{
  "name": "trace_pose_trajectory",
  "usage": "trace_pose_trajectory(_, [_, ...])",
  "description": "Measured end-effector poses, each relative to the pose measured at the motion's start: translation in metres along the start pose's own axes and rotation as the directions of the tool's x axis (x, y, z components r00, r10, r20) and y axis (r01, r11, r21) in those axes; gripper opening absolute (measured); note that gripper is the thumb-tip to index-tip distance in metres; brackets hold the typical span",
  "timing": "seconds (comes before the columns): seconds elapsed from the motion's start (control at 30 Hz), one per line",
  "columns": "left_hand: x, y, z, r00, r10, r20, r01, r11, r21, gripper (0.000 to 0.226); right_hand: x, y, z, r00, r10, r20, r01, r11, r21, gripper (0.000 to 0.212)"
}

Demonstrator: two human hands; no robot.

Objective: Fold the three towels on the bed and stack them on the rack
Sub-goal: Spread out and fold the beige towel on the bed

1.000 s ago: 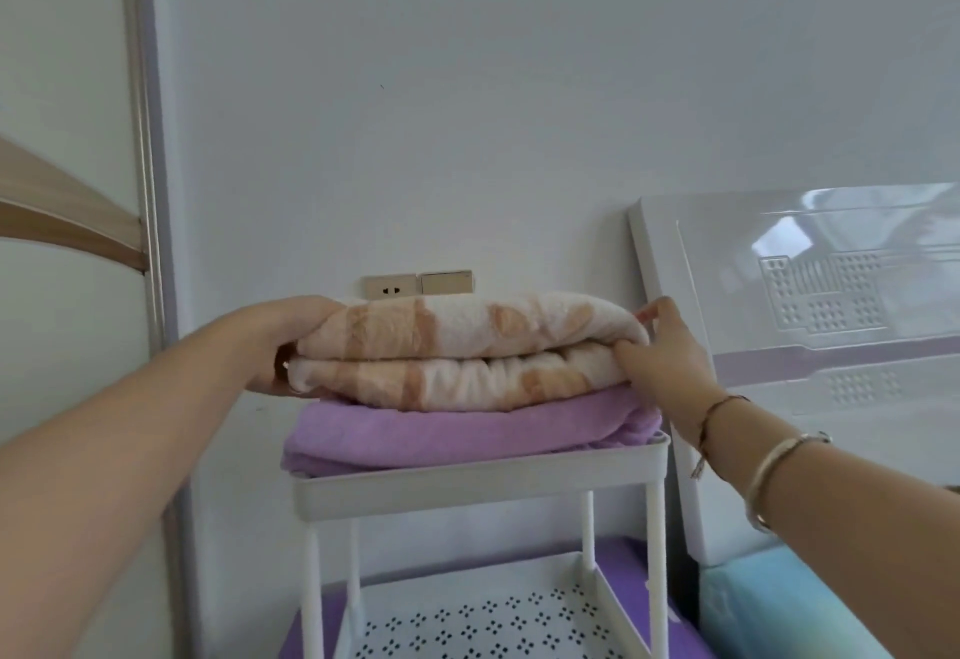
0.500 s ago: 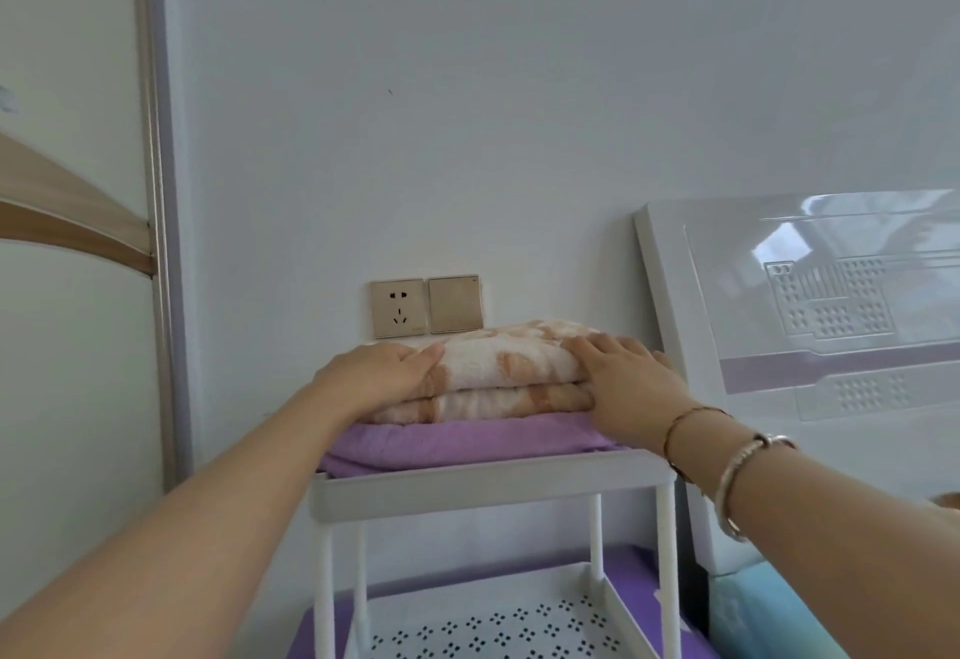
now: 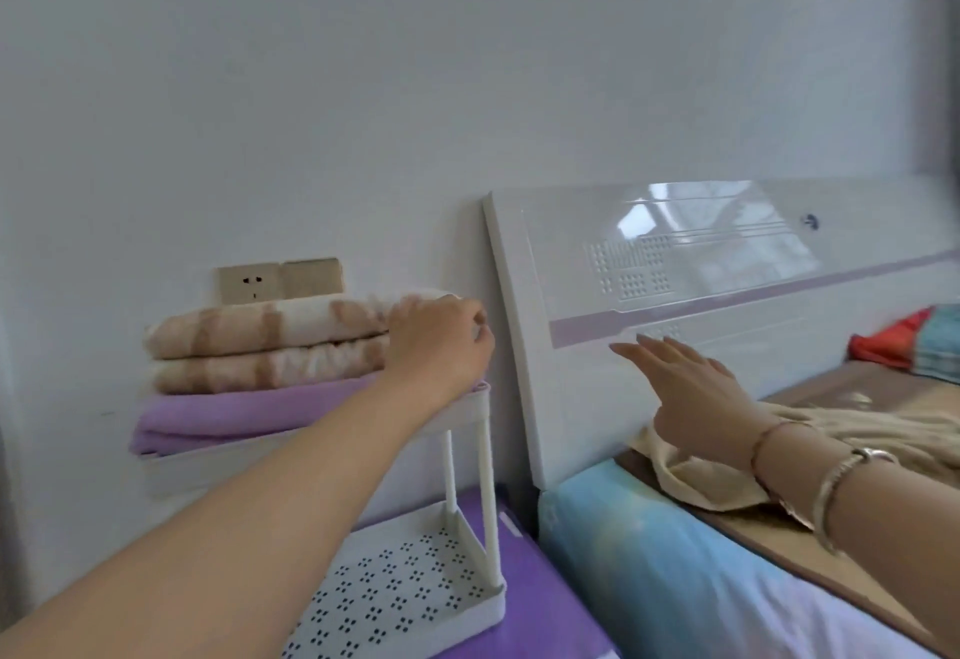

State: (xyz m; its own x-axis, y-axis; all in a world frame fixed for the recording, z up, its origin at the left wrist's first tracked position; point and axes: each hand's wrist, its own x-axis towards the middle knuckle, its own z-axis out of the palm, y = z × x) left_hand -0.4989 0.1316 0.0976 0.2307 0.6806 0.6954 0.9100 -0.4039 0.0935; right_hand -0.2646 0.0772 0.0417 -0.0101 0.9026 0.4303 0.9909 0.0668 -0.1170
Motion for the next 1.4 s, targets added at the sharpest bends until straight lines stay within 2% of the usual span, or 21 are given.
trace_pose_trajectory(0.2, [-0.023,0.105,0.083,0.962,0.109,0.252,-0.083,0.99,-0.113,0.02,-0.091,0.131,0.008,0.978,0.207,0.01,-0.207,0.978,-0.035,0.058])
trace_pose_trajectory(0.37, [-0.042,0.187,0.151,0.894,0.188,0.407,-0.096,0.967,-0.237,0.019,-0.139,0.222,0.031,0.916,0.388,0.103,-0.388,0.922,-0.02,0.072])
trace_pose_trajectory(0.47, [-0.048,0.23,0.204,0.853,0.251,0.458,-0.085,0.932,-0.353,0.028,-0.141,0.259,0.058,0.885,0.446,0.136,-0.452,0.892,0.018,0.063])
trace_pose_trajectory(0.57, [-0.052,0.26,0.255,0.849,0.289,0.443,-0.112,0.917,-0.383,0.043,-0.14,0.285,0.093,0.873,0.46,0.164,-0.476,0.877,0.069,0.051])
trace_pose_trajectory(0.7, [-0.063,0.303,0.322,0.782,0.249,0.572,-0.047,0.938,-0.344,0.056,-0.135,0.321,0.125,0.858,0.509,0.07,-0.512,0.858,0.042,0.052])
trace_pose_trajectory(0.77, [-0.065,0.32,0.34,0.801,0.179,0.571,-0.005,0.956,-0.293,0.044,-0.13,0.333,0.129,0.853,0.521,0.044,-0.522,0.852,0.038,0.054])
trace_pose_trajectory(0.87, [-0.061,0.333,0.341,0.916,0.133,0.379,-0.023,0.96,-0.28,0.015,-0.125,0.341,0.132,0.846,0.532,0.029,-0.533,0.846,0.022,0.05])
trace_pose_trajectory(0.93, [-0.062,0.338,0.332,0.938,0.147,0.314,-0.02,0.927,-0.375,0.012,-0.127,0.344,0.132,0.85,0.526,0.007,-0.524,0.846,0.098,0.044])
trace_pose_trajectory(0.97, [-0.065,0.343,0.327,0.934,0.153,0.323,0.013,0.888,-0.459,0.013,-0.128,0.343,0.129,0.845,0.534,0.014,-0.527,0.829,0.184,0.04])
trace_pose_trajectory(1.0, [-0.069,0.351,0.315,0.922,0.163,0.351,0.068,0.824,-0.562,0.013,-0.131,0.342,0.124,0.838,0.545,0.028,-0.525,0.792,0.31,0.04])
trace_pose_trajectory(1.07, [-0.082,0.374,0.285,0.85,0.261,0.458,0.185,0.665,-0.723,0.016,-0.138,0.334,0.104,0.816,0.568,0.109,-0.513,0.623,0.59,0.044])
trace_pose_trajectory(1.13, [-0.101,0.401,0.262,0.763,0.395,0.512,0.269,0.526,-0.807,0.021,-0.15,0.327,0.085,0.769,0.59,0.247,-0.503,0.318,0.804,0.037])
trace_pose_trajectory(1.17, [-0.11,0.413,0.244,0.732,0.447,0.513,0.288,0.48,-0.829,0.022,-0.166,0.326,0.069,0.73,0.618,0.292,-0.491,0.178,0.853,0.031])
trace_pose_trajectory(1.2, [-0.118,0.421,0.233,0.71,0.482,0.514,0.301,0.453,-0.839,0.022,-0.179,0.326,0.057,0.707,0.629,0.323,-0.479,0.09,0.873,0.026])
trace_pose_trajectory(1.33, [-0.161,0.448,0.183,0.572,0.689,0.445,0.239,0.379,-0.894,0.018,-0.263,0.333,0.006,0.625,0.7,0.345,-0.575,0.114,0.81,0.019])
trace_pose_trajectory(1.37, [-0.175,0.459,0.168,0.56,0.722,0.407,0.177,0.375,-0.91,0.021,-0.292,0.335,-0.011,0.577,0.749,0.327,-0.588,0.103,0.803,0.018])
trace_pose_trajectory(1.4, [-0.183,0.466,0.16,0.577,0.729,0.369,0.085,0.396,-0.914,0.025,-0.313,0.338,-0.024,0.54,0.785,0.304,-0.59,0.095,0.802,0.017])
